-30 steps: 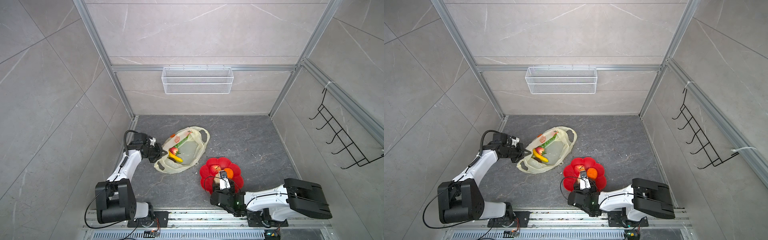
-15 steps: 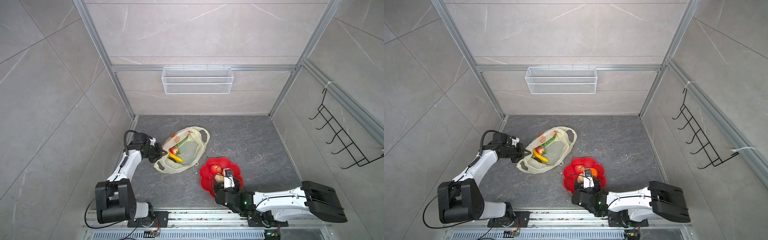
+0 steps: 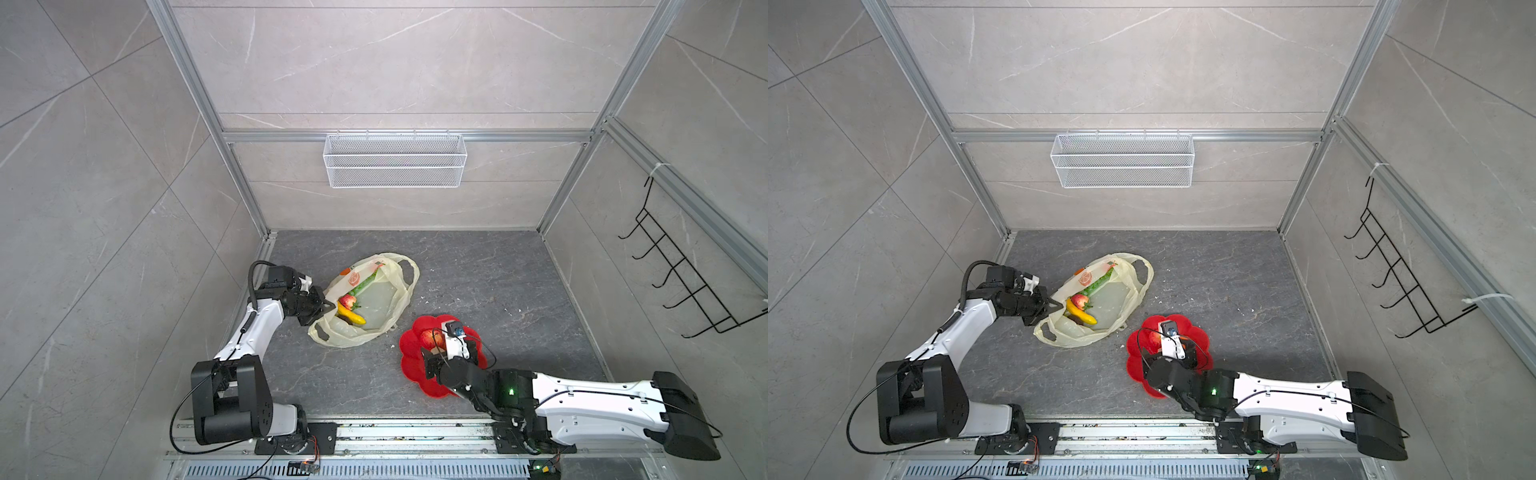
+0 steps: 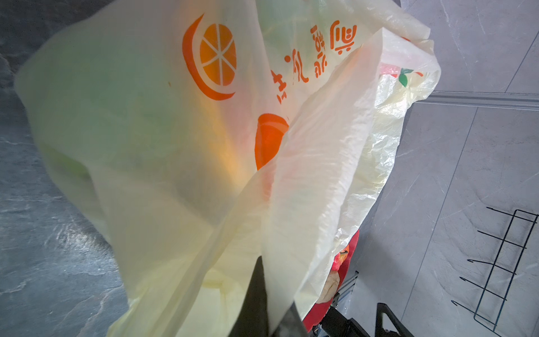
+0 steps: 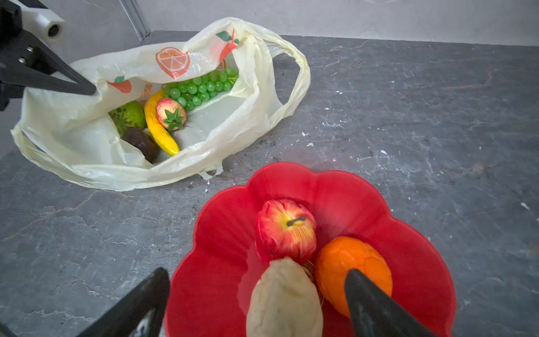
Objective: Take the fake fruits out of the plastic bag
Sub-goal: 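Move the right gripper back into the bag toward the dark brown fruit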
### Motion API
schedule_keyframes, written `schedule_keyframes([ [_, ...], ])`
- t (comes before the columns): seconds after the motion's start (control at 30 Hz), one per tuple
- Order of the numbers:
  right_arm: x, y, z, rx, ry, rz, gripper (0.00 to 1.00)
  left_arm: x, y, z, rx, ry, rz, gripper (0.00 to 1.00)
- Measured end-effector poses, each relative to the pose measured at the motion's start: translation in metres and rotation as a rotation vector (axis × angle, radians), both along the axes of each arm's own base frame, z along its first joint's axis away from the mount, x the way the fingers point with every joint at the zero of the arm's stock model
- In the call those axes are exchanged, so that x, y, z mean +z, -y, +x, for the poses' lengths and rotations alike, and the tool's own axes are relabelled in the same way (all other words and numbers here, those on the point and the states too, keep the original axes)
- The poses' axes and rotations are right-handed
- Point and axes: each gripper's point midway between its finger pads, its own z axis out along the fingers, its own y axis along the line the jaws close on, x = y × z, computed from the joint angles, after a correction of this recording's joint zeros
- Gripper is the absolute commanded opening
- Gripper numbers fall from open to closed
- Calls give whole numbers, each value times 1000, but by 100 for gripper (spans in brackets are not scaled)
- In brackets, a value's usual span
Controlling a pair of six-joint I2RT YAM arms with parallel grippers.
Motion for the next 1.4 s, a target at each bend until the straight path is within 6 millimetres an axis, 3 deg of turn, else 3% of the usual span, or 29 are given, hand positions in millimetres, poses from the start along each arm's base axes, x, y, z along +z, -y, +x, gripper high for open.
schedule_keyframes([
  [0.1, 14, -16, 15, 35, -38, -5, 89, -1, 0, -1, 0, -4, 0, 0],
  [0.3, 25, -70, 39, 153, -141, -20, 85, -1, 0, -1, 1, -8, 1, 0],
  [0.53, 2, -125, 79, 239, -273, -33, 81, -8, -7, -6, 11, -34, 48, 0],
  [0.77, -29, -183, 95, 347, -332, -67, 70, -29, -17, -15, 26, -121, 115, 0],
  [0.9, -65, -192, 88, 380, -383, -125, 66, -35, -23, -19, 39, -152, 154, 0],
  [1.07, -105, -202, 63, 434, -441, -199, 63, -41, -28, -22, 50, -177, 185, 0],
  [1.2, -117, -205, 54, 460, -453, -226, 62, -43, -31, -24, 56, -188, 207, 0],
  [1.4, -111, -205, 63, 462, -442, -220, 62, -46, -37, -26, 68, -201, 242, 0],
])
